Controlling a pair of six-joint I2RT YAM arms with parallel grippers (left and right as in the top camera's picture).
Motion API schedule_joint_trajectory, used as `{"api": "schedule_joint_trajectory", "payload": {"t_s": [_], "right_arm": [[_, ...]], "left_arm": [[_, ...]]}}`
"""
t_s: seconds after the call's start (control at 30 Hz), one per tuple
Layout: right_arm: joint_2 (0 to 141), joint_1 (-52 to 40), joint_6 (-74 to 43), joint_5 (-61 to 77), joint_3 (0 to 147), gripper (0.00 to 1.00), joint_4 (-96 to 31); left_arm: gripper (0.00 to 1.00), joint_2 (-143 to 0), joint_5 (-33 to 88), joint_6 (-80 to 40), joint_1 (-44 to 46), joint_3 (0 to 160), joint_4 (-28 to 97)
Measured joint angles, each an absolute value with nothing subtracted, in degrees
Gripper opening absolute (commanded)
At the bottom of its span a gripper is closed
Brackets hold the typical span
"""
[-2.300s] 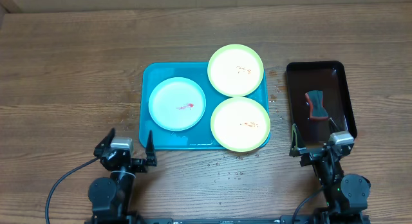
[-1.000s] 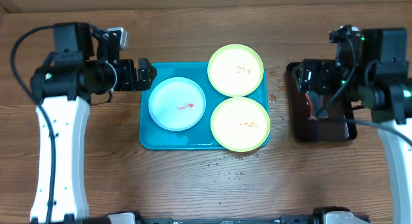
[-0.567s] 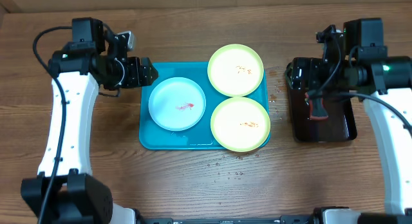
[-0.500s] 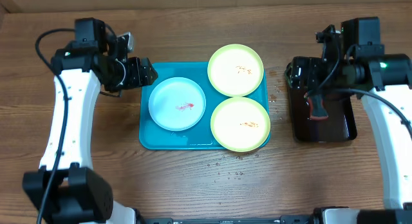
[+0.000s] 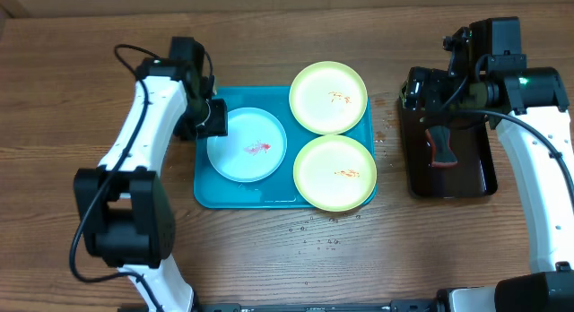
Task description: Clean dirty plates on tray and stack at the side
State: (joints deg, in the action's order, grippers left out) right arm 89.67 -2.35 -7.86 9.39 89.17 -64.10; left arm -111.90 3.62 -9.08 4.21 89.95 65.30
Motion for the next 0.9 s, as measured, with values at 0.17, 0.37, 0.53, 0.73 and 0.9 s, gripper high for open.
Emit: {"api": "schedule_joint_trajectory", "payload": {"t_s": [0.17, 0.37, 0.53, 0.73, 0.9], "right_arm": [[89.7, -2.3, -7.5, 9.0, 89.2, 1.0, -64.4], [89.7, -2.3, -7.4, 8.9, 89.2, 1.0, -65.2], [89.7, -2.3, -7.5, 8.7, 89.2, 0.99, -65.5], [89.7, -2.3, -7.4, 8.7, 89.2, 0.94, -65.6], [89.7, -2.3, -7.4, 8.7, 89.2, 0.81, -66.7]], "left_arm": [[0.48, -114.3, 0.5, -9.1, 4.3, 90.0, 64.5], [0.44, -118.0, 0.2, -10.1, 4.4, 90.0, 62.7], [0.41, -121.9, 0.2, -10.4, 4.4, 90.0, 61.3], [0.14, -123.1, 0.3, -10.2, 4.4, 90.3, 60.2], [0.04, -123.0, 0.6, -8.8, 4.3, 90.8, 60.0]]}}
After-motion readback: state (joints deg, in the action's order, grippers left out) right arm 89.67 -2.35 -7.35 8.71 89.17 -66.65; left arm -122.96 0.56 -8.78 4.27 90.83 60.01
